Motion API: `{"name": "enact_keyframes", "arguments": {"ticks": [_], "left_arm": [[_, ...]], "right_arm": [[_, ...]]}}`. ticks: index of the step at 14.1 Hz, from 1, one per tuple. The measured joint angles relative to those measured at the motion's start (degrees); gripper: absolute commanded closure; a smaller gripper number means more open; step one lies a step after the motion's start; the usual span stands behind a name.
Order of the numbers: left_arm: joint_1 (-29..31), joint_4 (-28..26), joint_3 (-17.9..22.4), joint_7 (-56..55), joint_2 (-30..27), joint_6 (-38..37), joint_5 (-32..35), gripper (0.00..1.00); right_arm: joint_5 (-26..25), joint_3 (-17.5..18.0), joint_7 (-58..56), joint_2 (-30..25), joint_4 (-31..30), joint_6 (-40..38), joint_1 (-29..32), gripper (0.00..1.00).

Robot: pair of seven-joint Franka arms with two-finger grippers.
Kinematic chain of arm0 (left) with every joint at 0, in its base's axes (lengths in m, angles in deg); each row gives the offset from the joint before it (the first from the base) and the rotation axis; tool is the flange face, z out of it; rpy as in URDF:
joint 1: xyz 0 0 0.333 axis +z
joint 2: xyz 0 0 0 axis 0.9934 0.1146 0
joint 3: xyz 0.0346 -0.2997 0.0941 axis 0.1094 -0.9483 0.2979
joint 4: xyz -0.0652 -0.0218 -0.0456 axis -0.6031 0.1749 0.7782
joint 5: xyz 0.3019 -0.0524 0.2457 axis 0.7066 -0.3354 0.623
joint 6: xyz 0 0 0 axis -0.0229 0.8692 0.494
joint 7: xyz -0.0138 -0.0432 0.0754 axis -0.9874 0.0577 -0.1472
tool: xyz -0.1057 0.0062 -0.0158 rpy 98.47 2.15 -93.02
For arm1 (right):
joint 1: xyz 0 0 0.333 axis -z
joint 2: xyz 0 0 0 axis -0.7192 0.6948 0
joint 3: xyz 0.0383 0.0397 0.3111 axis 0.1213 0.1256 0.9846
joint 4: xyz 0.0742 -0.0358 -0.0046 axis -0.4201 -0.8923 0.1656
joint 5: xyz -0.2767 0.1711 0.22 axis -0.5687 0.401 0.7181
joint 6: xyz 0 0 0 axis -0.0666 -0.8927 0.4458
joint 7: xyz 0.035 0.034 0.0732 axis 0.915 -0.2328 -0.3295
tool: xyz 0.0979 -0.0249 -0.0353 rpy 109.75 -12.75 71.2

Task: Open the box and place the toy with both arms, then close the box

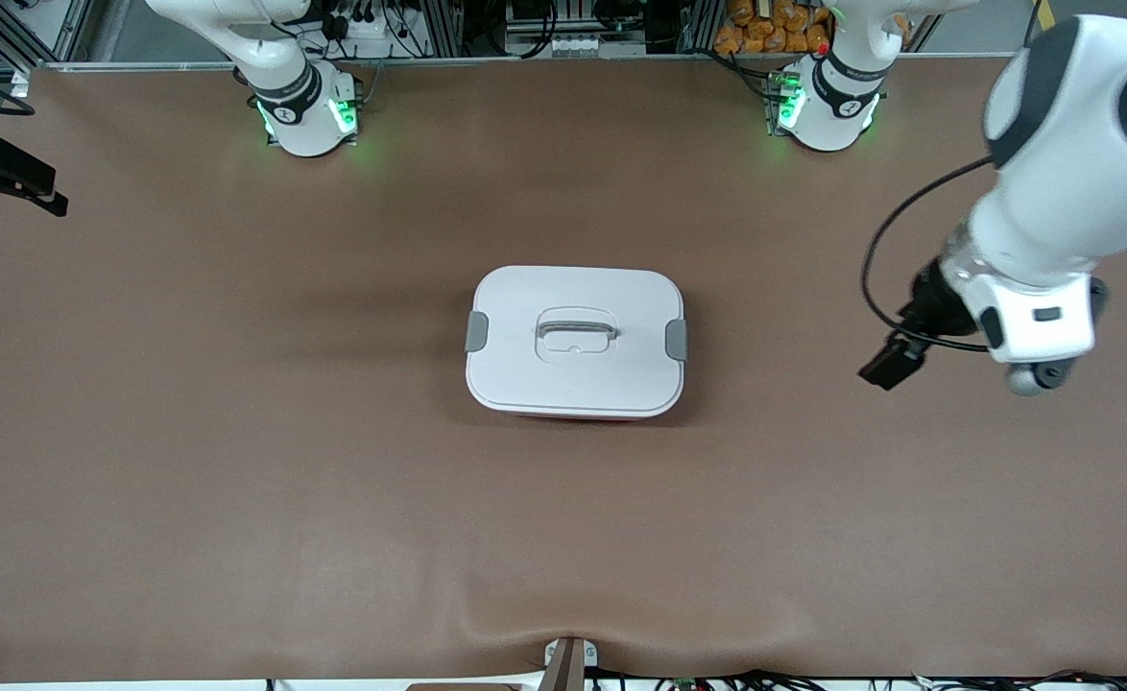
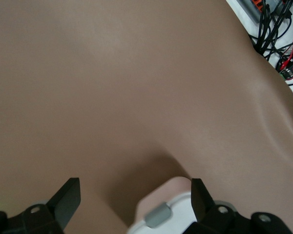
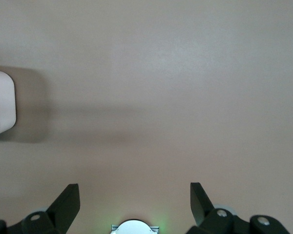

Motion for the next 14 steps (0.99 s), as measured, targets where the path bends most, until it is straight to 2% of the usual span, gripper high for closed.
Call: {"name": "enact_keyframes", "arguments": {"ticks": [8,14], "left_arm": [[9.44,0.02,0.06,24.97,-0.84,-0.33,-0.20,0.00],[12.29,0.07,0.10,38.05,-2.73,-2.86,-0.21,0.00]], "right_arm": [[-0.03,-0.09,-0.03,0.02,0.00,0.00,0.11,0.00],[-0.08,-0.44,-0.05,0.02,0.00,-0.02,0.24,0.00]]}}
